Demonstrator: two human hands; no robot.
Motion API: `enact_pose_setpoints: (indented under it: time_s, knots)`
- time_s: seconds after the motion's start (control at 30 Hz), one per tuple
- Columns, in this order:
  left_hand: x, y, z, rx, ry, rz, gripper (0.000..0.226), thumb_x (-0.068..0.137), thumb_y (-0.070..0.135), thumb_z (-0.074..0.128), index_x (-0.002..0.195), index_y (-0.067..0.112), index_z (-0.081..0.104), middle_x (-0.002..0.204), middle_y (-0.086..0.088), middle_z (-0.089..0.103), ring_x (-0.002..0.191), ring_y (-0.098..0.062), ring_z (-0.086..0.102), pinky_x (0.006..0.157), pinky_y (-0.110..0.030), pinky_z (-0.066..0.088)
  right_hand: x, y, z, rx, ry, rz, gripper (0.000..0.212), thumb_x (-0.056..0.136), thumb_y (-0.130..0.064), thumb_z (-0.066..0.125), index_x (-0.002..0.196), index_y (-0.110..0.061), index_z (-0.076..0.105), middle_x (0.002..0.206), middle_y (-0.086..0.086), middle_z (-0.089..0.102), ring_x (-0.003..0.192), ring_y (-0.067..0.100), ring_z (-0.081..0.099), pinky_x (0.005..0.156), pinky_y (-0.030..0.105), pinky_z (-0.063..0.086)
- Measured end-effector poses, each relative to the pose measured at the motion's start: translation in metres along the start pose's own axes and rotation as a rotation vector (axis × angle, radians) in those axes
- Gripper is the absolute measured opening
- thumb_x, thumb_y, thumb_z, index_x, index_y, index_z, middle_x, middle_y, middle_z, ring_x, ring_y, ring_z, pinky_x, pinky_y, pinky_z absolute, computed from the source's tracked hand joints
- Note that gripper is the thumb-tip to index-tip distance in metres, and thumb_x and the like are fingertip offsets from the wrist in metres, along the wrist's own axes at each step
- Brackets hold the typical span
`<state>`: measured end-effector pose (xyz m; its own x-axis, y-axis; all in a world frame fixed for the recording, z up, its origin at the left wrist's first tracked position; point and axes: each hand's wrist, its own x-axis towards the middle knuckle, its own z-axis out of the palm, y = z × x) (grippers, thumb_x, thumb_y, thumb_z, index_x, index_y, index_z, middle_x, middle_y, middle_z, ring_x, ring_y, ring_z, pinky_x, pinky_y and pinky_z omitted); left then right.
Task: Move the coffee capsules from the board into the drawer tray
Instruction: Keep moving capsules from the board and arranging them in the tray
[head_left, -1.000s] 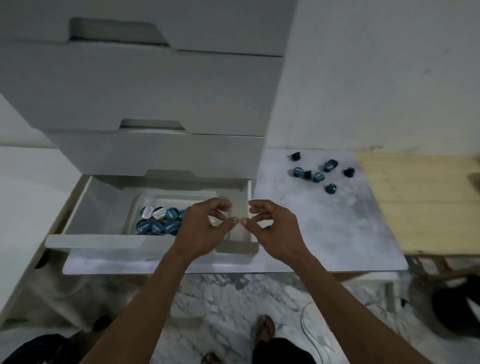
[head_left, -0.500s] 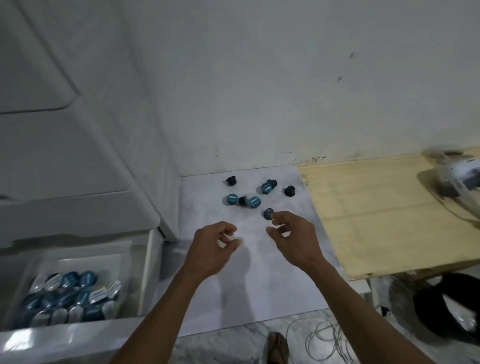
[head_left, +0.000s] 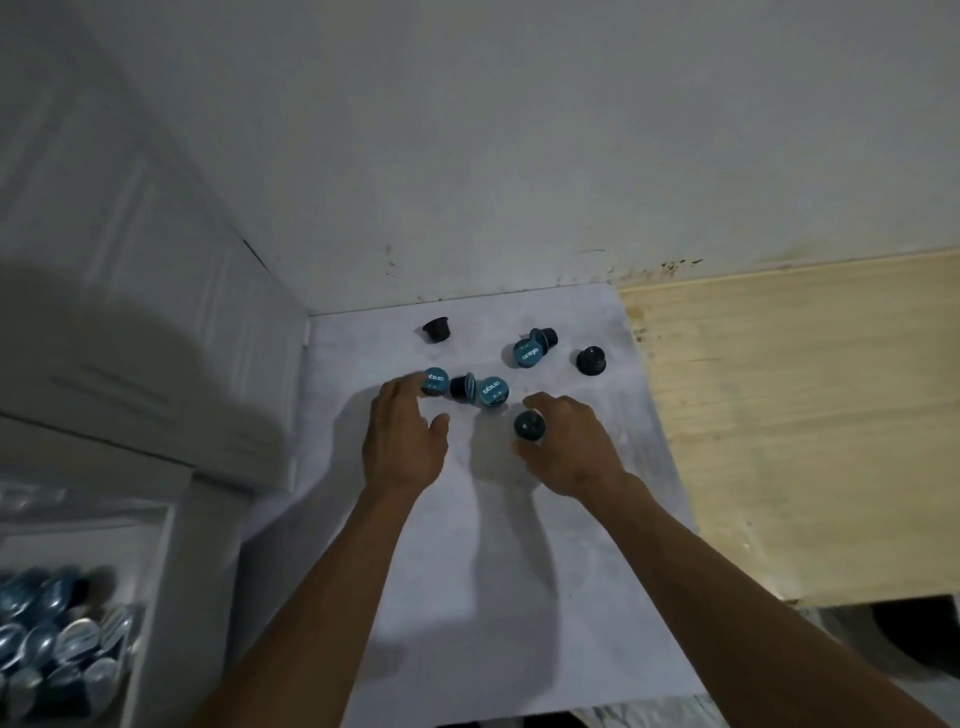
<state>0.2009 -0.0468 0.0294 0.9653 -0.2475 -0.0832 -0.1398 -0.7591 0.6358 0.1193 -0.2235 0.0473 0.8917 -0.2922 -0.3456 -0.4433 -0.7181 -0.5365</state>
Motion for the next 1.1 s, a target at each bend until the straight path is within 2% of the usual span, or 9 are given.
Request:
enact_pose_setpoints:
  time_s: [0.13, 0.4, 0.5, 0.6, 0.67, 0.73, 0.83, 0.93, 1.1]
  knots:
    - [0.016, -0.011, 0.016, -0.012, 0.020, 0.004, 0.058, 0.087, 0.013, 0.067, 0.139, 0.012, 0.042, 0.136, -0.011, 0.048, 0.122, -0.025, 0.049, 0.101, -0.040, 0.046, 0.019, 0.007, 0.019, -0.050, -0.013, -0.010, 0.046, 0.085, -0.023, 0.069, 0.129, -0.018, 0.055, 0.117, 0.012, 0.053, 0.105, 0.033, 0.056, 0.085, 0.038, 0.049]
    - [0.032, -0.033, 0.039, -0.047, 0.090, 0.060, 0.046, 0.085, 0.016, 0.070, 0.129, 0.011, 0.053, 0.126, -0.007, 0.060, 0.117, -0.024, 0.054, 0.101, -0.042, 0.046, 0.034, 0.012, 0.036, -0.053, 0.154, -0.152, 0.025, 0.088, -0.013, 0.065, 0.113, -0.009, 0.061, 0.103, 0.013, 0.056, 0.085, 0.032, 0.058, 0.071, 0.037, 0.049]
    - [0.034, -0.038, 0.044, -0.073, 0.143, 0.107, 0.038, 0.085, 0.017, 0.071, 0.120, 0.012, 0.060, 0.118, -0.005, 0.065, 0.109, -0.022, 0.058, 0.096, -0.042, 0.049, 0.034, 0.017, 0.040, 0.126, 0.245, -0.191, 0.031, 0.089, -0.015, 0.066, 0.120, -0.014, 0.061, 0.102, 0.009, 0.054, 0.080, 0.023, 0.056, 0.072, 0.028, 0.047]
    - [0.033, -0.043, 0.049, -0.088, 0.192, 0.139, 0.034, 0.085, 0.018, 0.071, 0.117, 0.011, 0.062, 0.114, -0.004, 0.067, 0.106, -0.022, 0.059, 0.094, -0.042, 0.050, 0.032, 0.023, 0.050, 0.215, 0.314, -0.241, 0.042, 0.091, -0.014, 0.064, 0.132, -0.016, 0.056, 0.106, 0.005, 0.050, 0.082, 0.012, 0.049, 0.077, 0.003, 0.038]
    - [0.032, -0.045, 0.052, -0.098, 0.218, 0.154, 0.033, 0.085, 0.018, 0.071, 0.116, 0.010, 0.062, 0.113, -0.005, 0.067, 0.104, -0.022, 0.059, 0.092, -0.041, 0.050, 0.030, 0.028, 0.058, 0.213, 0.360, -0.269, 0.039, 0.091, -0.016, 0.064, 0.130, -0.015, 0.058, 0.108, 0.004, 0.050, 0.085, 0.009, 0.049, 0.078, -0.001, 0.035]
    - [0.030, -0.045, 0.055, -0.096, 0.238, 0.167, 0.032, 0.085, 0.018, 0.070, 0.114, 0.010, 0.062, 0.112, -0.005, 0.067, 0.102, -0.022, 0.059, 0.091, -0.042, 0.050, 0.028, 0.032, 0.066, 0.211, 0.396, -0.281, 0.035, 0.091, -0.021, 0.065, 0.125, -0.018, 0.058, 0.109, 0.002, 0.051, 0.090, 0.011, 0.052, 0.081, 0.009, 0.042]
    - [0.030, -0.045, 0.057, -0.105, 0.263, 0.171, 0.031, 0.085, 0.018, 0.070, 0.113, 0.009, 0.062, 0.110, -0.005, 0.067, 0.101, -0.021, 0.058, 0.089, -0.042, 0.050, 0.025, 0.035, 0.075, 0.217, 0.497, -0.293, 0.024, 0.086, -0.021, 0.071, 0.107, -0.015, 0.061, 0.105, 0.002, 0.060, 0.091, 0.017, 0.056, 0.078, 0.035, 0.050]
    - [0.030, -0.045, 0.058, -0.118, 0.287, 0.180, 0.029, 0.084, 0.018, 0.070, 0.111, 0.008, 0.063, 0.108, -0.006, 0.068, 0.099, -0.021, 0.059, 0.088, -0.042, 0.051, 0.020, 0.038, 0.079, 0.262, 0.601, -0.322, 0.017, 0.084, -0.020, 0.074, 0.095, -0.011, 0.065, 0.097, 0.001, 0.066, 0.089, 0.015, 0.057, 0.075, 0.034, 0.051]
    - [0.029, -0.045, 0.060, -0.157, 0.316, 0.178, 0.028, 0.083, 0.017, 0.072, 0.108, 0.009, 0.065, 0.105, -0.004, 0.069, 0.097, -0.018, 0.059, 0.086, -0.040, 0.051, 0.016, 0.050, 0.087, 0.220, 0.651, -0.349, 0.022, 0.082, -0.018, 0.077, 0.098, -0.006, 0.068, 0.102, 0.006, 0.069, 0.095, 0.017, 0.058, 0.081, 0.034, 0.053]
